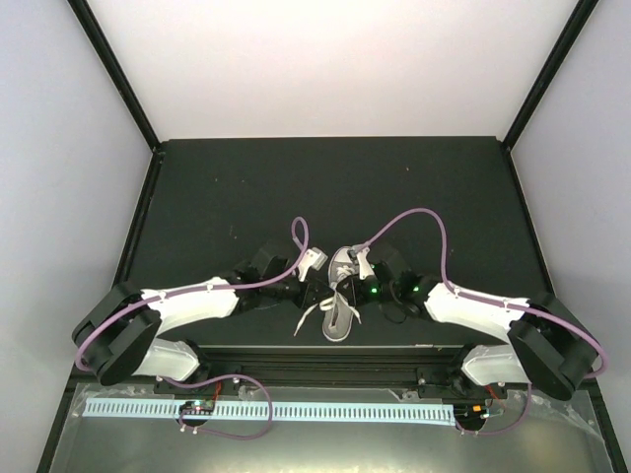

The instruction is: Tie the shoes

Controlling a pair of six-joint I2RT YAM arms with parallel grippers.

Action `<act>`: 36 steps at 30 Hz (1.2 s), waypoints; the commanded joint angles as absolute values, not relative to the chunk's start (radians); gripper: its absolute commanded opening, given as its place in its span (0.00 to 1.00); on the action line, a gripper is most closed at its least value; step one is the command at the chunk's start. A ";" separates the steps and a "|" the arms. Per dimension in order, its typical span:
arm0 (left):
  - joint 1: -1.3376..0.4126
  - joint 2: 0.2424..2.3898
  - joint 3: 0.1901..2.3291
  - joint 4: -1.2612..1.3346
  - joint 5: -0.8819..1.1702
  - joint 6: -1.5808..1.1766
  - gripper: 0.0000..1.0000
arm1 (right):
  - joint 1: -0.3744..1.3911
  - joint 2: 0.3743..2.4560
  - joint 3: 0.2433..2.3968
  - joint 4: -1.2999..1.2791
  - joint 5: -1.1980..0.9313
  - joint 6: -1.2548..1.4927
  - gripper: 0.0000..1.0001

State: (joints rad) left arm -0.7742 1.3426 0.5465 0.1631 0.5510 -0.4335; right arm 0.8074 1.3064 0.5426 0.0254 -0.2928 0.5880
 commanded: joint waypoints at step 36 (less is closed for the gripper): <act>-0.700 1.460 0.652 0.118 0.511 -0.536 0.30 | 0.812 1.266 0.499 0.095 -0.271 0.589 0.02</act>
